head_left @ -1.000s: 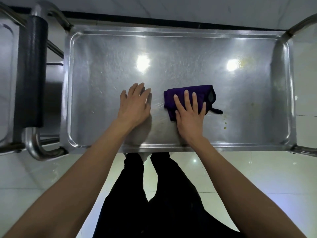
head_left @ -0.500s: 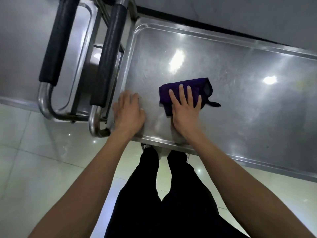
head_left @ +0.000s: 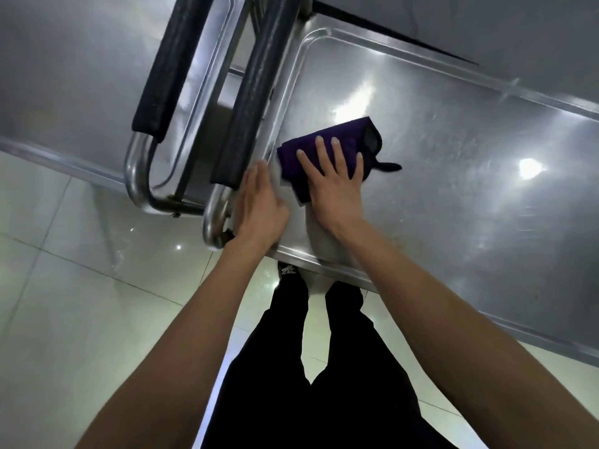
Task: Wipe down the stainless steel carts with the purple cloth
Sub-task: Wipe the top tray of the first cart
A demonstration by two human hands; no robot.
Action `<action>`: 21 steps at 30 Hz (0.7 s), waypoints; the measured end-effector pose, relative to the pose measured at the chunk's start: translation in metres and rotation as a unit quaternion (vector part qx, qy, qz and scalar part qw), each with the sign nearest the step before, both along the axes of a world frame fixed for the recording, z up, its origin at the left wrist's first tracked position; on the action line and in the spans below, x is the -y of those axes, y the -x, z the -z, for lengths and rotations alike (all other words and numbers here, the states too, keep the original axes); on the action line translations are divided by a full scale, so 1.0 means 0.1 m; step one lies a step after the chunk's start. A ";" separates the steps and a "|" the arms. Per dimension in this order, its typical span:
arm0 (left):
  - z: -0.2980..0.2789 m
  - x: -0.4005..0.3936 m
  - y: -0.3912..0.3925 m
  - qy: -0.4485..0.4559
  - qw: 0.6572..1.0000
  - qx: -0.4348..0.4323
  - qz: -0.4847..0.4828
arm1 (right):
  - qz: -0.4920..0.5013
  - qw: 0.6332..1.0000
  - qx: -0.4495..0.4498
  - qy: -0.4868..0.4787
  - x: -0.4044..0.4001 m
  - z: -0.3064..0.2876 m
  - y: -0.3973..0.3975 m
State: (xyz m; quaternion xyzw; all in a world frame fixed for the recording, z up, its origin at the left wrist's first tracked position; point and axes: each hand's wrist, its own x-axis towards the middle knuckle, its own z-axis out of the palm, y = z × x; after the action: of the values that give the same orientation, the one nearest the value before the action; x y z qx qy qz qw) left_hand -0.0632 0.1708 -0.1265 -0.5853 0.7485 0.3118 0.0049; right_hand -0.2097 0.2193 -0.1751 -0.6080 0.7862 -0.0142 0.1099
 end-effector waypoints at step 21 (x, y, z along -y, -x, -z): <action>0.02 -0.24 0.11 0.085 0.976 0.114 0.165 | -0.028 0.999 0.029 -0.007 -0.83 -0.10 0.22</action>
State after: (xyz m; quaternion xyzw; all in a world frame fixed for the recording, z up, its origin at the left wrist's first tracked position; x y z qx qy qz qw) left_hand -0.0742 0.1944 -0.1285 -0.4833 0.8533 0.1728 0.0920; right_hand -0.2314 0.3019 -0.1646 -0.6282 0.7655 -0.0229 0.1373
